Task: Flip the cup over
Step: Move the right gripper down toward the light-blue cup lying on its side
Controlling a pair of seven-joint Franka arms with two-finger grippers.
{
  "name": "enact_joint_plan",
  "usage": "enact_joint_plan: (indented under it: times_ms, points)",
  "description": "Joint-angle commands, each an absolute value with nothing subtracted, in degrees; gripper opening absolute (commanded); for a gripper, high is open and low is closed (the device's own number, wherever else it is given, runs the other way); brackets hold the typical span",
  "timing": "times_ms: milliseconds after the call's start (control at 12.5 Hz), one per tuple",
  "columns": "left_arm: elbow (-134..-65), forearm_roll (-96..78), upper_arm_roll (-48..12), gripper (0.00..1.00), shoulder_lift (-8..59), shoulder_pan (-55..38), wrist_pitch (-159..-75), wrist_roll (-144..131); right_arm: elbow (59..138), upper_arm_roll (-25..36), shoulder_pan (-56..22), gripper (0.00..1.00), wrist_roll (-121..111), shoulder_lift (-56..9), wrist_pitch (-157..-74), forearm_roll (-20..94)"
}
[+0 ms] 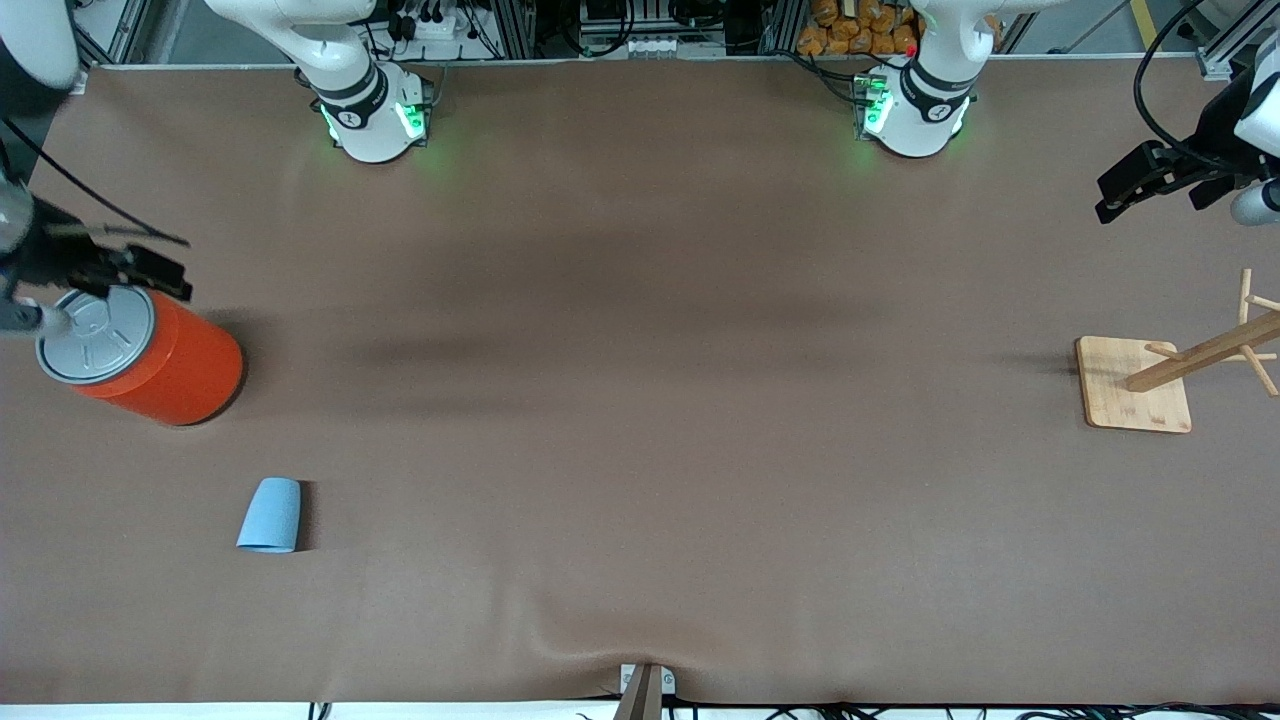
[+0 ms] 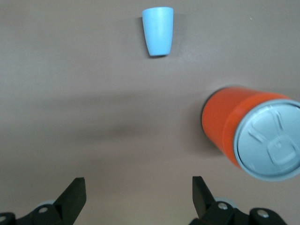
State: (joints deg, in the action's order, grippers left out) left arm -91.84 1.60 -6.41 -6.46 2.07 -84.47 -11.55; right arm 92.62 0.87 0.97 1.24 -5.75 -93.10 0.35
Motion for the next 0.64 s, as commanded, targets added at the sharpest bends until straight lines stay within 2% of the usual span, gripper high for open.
enact_joint_plan:
  times_ms: [0,559]
  points:
    - [-90.3,2.0,-6.9,1.00,-6.2,2.4,-83.1,-10.6,91.4,-0.3,2.2,1.00,1.0,-12.5,-99.2,-0.7]
    - [-90.6,2.1,-6.9,1.00,-5.8,2.3,-83.1,-10.6,91.7,-0.3,1.1,1.00,-1.9,-29.2,-125.6,-6.0]
